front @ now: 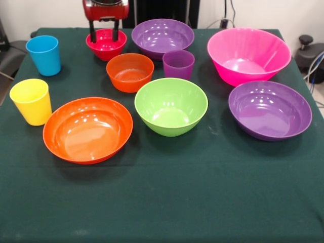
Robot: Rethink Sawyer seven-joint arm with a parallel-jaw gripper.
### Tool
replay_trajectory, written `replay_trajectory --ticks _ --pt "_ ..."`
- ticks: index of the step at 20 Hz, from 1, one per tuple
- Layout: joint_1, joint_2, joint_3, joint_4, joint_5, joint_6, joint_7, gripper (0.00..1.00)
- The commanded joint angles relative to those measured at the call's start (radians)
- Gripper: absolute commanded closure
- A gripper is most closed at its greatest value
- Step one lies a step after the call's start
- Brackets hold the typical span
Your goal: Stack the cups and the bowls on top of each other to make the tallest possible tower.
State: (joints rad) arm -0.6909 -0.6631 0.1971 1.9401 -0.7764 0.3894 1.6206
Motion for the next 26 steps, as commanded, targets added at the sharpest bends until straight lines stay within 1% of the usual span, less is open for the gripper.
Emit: replay_trajectory --ticks 1,5,11,16,19,20,25,26 --pt "0.072 0.107 0.031 -0.056 0.048 0.016 0.112 0.00" --pt "0.094 0.146 0.022 -0.090 0.055 0.015 0.109 0.00" --pt "0.103 0.163 0.001 -0.097 0.044 -0.027 0.117 0.00" --pt "0.087 0.186 0.025 -0.138 0.052 0.015 0.062 0.00" --pt "0.079 0.183 0.038 -0.153 0.059 0.043 0.036 0.00" --pt "0.094 0.189 0.044 -0.171 0.065 0.056 0.035 0.00" --pt "0.100 0.174 0.046 -0.175 0.076 0.079 0.026 0.00" --pt "0.094 0.169 0.040 -0.162 0.071 0.069 0.027 0.00"
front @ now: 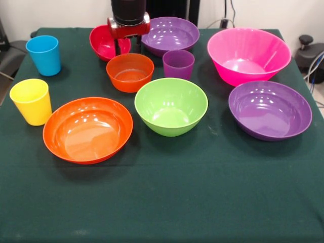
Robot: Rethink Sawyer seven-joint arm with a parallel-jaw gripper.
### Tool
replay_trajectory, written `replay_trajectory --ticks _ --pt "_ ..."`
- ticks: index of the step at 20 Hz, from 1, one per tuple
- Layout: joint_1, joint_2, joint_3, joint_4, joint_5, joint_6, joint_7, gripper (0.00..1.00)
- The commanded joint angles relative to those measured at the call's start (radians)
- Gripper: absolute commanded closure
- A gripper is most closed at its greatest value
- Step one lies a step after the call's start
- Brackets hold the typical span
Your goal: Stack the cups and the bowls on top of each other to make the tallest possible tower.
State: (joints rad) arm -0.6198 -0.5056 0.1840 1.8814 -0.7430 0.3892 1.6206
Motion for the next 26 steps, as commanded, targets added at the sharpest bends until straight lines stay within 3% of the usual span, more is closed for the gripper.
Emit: replay_trajectory --ticks 1,17,26 --pt "0.019 0.004 0.048 -0.089 0.035 0.064 0.028 0.00" --pt "0.043 -0.165 0.047 -0.015 0.099 0.199 -0.008 0.00" --pt "0.058 -0.138 0.059 -0.042 0.103 0.198 0.012 0.00"
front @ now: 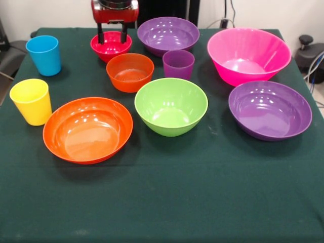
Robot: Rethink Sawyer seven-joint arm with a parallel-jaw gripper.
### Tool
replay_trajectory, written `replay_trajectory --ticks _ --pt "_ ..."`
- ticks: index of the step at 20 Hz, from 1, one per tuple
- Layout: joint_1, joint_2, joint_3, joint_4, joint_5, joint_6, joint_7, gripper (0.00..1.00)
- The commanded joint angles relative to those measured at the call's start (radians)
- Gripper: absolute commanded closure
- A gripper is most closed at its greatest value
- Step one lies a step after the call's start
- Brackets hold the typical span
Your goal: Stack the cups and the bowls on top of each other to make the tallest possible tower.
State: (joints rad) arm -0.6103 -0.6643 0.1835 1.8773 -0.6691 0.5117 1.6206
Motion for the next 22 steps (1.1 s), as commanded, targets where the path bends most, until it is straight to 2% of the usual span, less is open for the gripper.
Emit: replay_trajectory --ticks 1,11,22 --pt "0.055 0.027 0.057 -0.043 0.031 0.078 0.019 0.00" --pt "0.136 0.061 0.052 -0.117 0.052 0.104 0.052 0.00" --pt "0.160 0.073 0.072 -0.225 0.077 0.188 -0.025 0.00"
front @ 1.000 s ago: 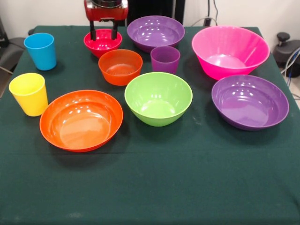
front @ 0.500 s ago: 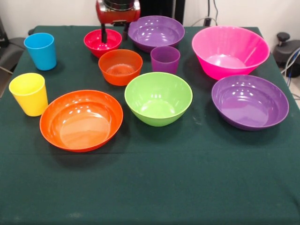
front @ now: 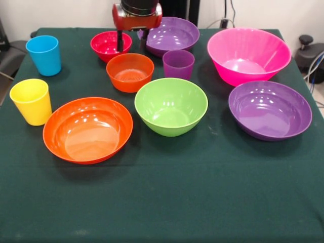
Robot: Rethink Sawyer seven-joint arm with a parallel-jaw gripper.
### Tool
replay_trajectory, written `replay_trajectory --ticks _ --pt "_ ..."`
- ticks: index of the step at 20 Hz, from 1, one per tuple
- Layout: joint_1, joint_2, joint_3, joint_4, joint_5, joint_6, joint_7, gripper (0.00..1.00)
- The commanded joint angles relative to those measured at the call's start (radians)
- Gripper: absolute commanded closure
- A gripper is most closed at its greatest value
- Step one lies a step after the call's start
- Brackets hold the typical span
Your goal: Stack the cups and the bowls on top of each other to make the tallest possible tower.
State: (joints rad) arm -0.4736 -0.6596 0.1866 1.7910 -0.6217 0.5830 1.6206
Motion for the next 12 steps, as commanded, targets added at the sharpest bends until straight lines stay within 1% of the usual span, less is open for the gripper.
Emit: replay_trajectory --ticks 1,8,12 --pt "0.024 0.070 0.072 -0.148 0.032 0.128 -0.032 0.00" --pt "0.034 0.083 0.082 -0.174 0.038 0.151 -0.040 0.00" --pt "0.043 0.110 0.084 -0.204 0.029 0.146 -0.041 0.00"
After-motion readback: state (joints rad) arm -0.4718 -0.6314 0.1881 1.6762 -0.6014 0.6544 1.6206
